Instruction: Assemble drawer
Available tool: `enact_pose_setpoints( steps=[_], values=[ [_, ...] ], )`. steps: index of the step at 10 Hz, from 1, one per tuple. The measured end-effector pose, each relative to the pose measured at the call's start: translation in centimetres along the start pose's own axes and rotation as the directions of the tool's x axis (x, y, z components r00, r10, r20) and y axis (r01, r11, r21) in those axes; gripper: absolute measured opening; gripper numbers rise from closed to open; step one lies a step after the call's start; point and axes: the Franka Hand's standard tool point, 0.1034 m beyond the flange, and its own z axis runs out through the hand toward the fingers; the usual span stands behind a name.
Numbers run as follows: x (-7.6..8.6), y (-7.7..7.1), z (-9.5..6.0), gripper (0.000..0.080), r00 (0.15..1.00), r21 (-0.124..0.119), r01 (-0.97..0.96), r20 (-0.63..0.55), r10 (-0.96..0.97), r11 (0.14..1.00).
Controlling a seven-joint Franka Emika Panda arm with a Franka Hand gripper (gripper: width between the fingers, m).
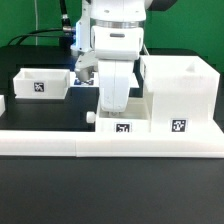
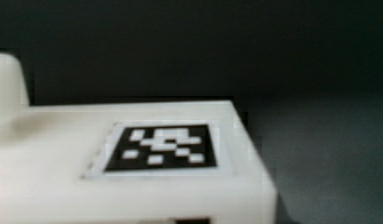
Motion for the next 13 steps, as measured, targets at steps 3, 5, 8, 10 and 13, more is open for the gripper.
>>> enact_pose_setpoints(
  steps=[3,5,8,10,13],
  values=[
    [0.11,-0.05,0.18,0.0041,1.000,0.001,0.021,0.008,-0.021,1.000],
    [0.14,0.06,0.15,0.0041,1.000,-0.002,0.018,0.016,-0.018,1.000],
    [0.06,0.27,0.14,0.0041,1.000,-0.014,0.003,0.013,-0.002,1.000],
    [0.13,0.26,0.15,0.0041,1.000,-0.014,0.009,0.014,-0.009,1.000],
    [-0.03,0.33,0.13,0.0045,0.996,-0.019,0.070,0.050,-0.069,0.997]
  ],
)
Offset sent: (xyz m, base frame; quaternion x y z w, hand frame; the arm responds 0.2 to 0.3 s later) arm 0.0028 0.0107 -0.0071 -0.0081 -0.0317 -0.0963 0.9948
